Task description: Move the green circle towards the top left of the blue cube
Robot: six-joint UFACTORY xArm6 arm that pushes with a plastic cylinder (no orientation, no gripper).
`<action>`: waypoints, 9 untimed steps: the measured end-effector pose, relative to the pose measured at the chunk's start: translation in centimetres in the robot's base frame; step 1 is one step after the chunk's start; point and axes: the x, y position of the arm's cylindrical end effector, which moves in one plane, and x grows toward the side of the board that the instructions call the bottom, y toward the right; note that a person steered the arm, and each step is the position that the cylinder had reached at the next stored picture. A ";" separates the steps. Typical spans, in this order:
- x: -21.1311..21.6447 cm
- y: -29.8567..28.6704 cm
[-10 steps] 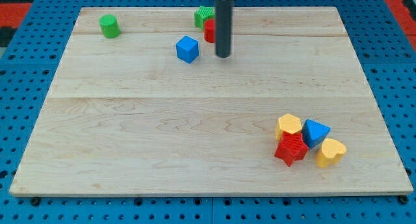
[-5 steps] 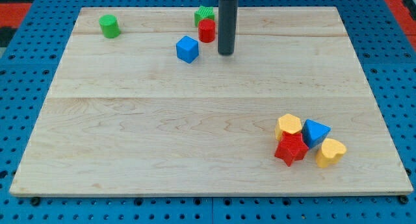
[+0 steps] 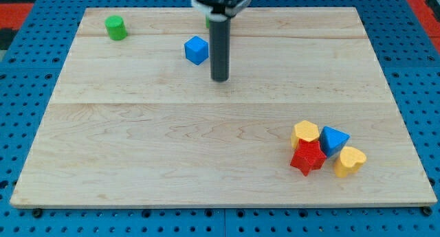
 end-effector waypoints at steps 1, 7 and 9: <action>-2.0 -8.9; -7.6 -25.5; -16.2 -16.8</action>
